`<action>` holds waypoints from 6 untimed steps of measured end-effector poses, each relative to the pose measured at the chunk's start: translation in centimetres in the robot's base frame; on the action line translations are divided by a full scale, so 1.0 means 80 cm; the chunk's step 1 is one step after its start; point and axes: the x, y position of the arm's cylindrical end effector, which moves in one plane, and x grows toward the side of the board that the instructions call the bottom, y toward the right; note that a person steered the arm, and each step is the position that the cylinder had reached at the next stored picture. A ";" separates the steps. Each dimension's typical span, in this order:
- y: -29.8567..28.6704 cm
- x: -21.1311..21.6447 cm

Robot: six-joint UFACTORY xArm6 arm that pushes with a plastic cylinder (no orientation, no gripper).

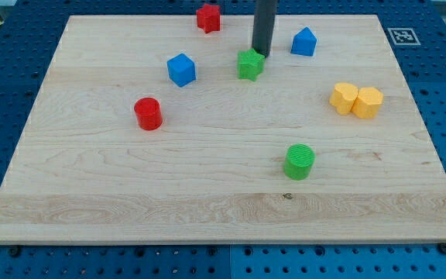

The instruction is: Tap on the left side of blue triangle

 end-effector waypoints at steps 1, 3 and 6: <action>-0.013 -0.042; 0.012 -0.051; 0.068 0.020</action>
